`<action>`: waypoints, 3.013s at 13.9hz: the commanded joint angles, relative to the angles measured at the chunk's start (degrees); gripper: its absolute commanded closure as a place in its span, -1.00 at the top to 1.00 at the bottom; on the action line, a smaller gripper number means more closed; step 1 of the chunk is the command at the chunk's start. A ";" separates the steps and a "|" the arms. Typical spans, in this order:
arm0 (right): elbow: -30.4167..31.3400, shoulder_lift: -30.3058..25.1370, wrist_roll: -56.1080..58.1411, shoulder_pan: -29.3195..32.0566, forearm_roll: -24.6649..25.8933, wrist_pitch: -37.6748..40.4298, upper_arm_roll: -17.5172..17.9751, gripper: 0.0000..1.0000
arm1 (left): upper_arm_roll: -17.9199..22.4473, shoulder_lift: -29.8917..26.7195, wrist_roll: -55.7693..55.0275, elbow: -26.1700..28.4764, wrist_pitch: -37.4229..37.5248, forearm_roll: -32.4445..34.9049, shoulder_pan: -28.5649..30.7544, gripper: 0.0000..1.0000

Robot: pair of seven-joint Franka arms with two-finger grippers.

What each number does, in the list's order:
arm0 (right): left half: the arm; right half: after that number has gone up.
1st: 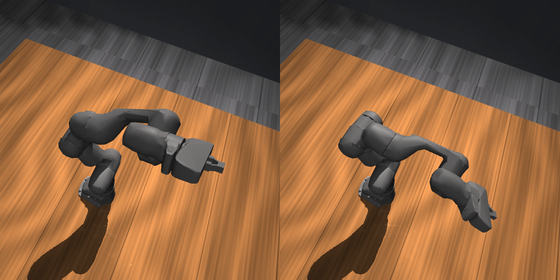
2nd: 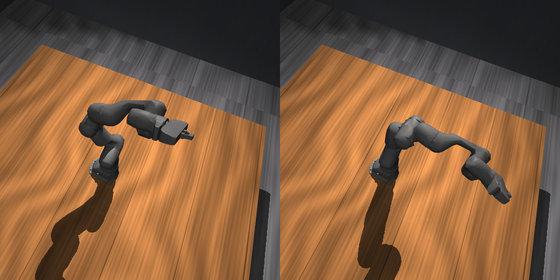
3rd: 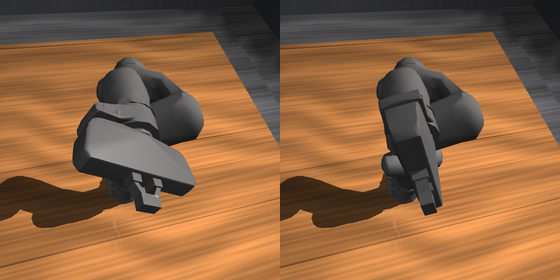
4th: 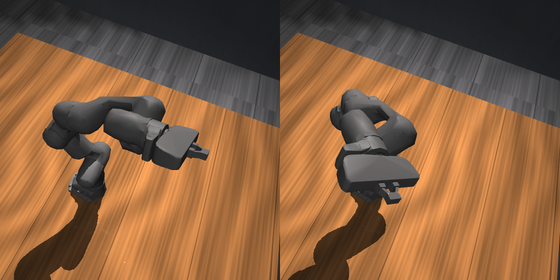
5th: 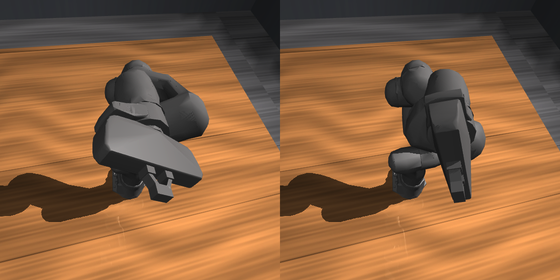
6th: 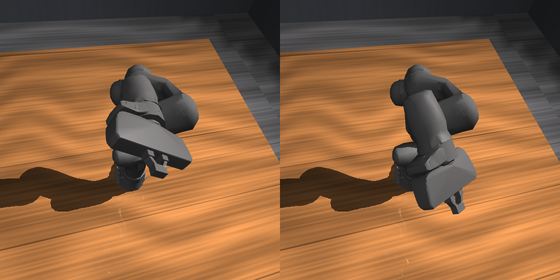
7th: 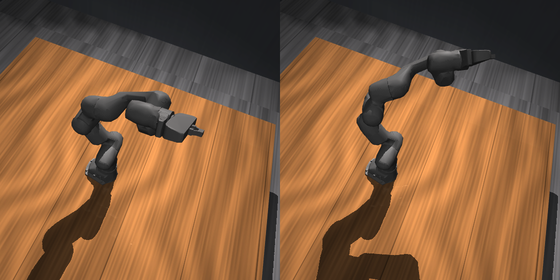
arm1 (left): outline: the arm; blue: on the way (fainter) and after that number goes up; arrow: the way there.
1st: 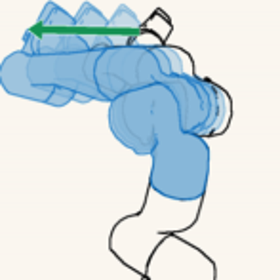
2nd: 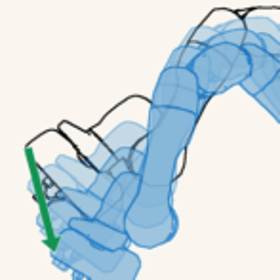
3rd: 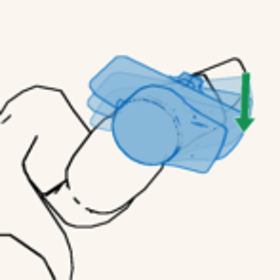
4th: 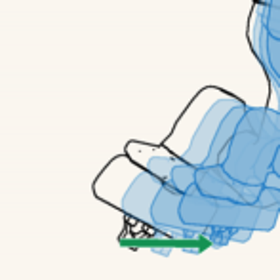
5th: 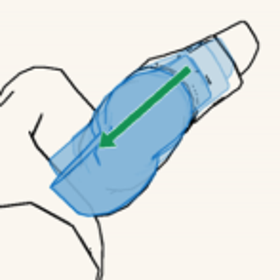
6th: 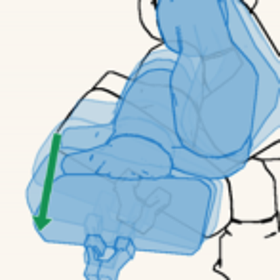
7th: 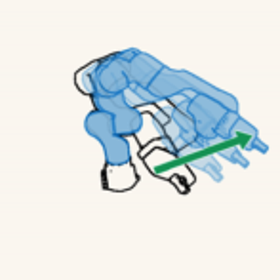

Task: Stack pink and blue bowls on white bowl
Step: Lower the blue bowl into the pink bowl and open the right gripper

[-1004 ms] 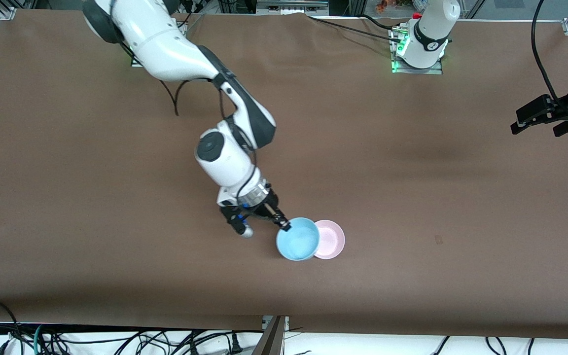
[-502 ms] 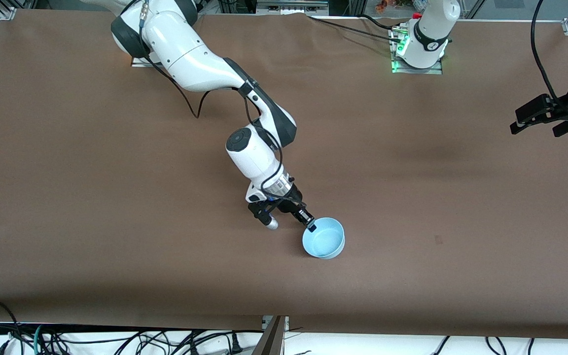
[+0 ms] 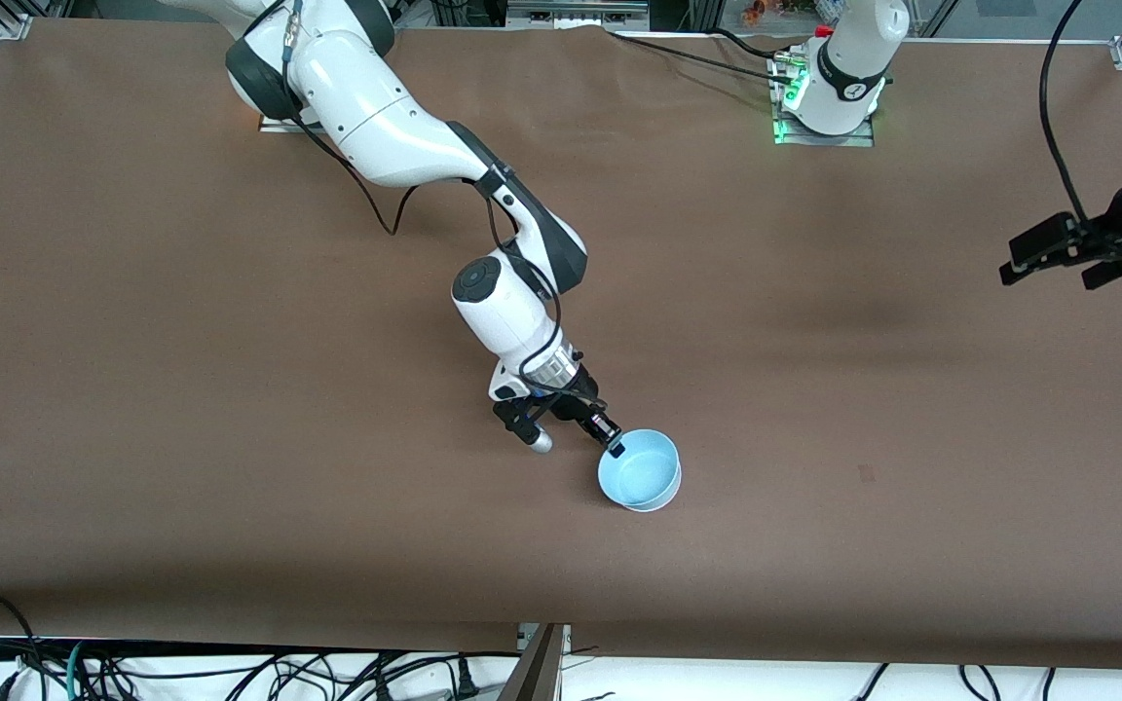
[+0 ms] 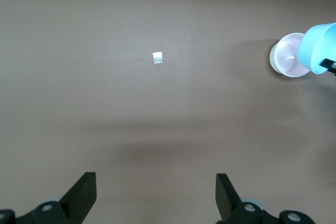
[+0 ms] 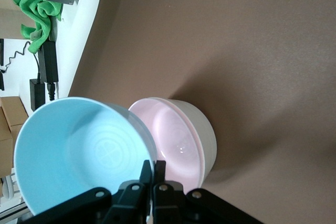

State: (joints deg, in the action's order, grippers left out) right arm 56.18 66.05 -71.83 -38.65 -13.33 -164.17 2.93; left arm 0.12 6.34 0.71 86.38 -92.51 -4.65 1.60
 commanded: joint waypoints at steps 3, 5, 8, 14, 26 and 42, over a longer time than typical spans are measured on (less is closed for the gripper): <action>-2.66 2.33 2.75 -0.55 -0.20 -0.80 -0.47 -1.00 | 0.06 2.36 1.49 -1.74 -0.22 1.49 -0.02 1.00; -2.57 2.33 2.84 -0.55 -0.20 -0.80 -0.47 -1.00 | 0.06 2.62 1.49 -1.74 -0.31 1.58 -0.02 1.00; -2.31 2.42 4.32 -0.55 -0.20 -0.71 -0.47 -1.00 | 0.14 3.59 1.40 -1.56 -0.22 1.58 0.16 1.00; -1.78 2.42 4.94 -0.55 0.06 -0.62 -0.56 -1.00 | 0.06 4.56 1.40 -1.74 -0.31 1.58 0.16 1.00; -1.60 2.15 5.91 -0.38 1.20 1.49 -0.82 -0.87 | 0.06 4.56 1.40 -1.74 -0.31 1.49 0.16 1.00; -1.78 1.89 6.44 -0.46 3.05 5.00 -0.91 -0.42 | 0.06 4.56 1.40 -1.74 -0.31 1.49 0.07 1.00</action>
State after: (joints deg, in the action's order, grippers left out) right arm 56.12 67.50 -65.63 -38.81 -10.90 -160.45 2.42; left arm 0.31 10.30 1.09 86.06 -93.30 -4.29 1.70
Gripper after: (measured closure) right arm 0.815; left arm 0.000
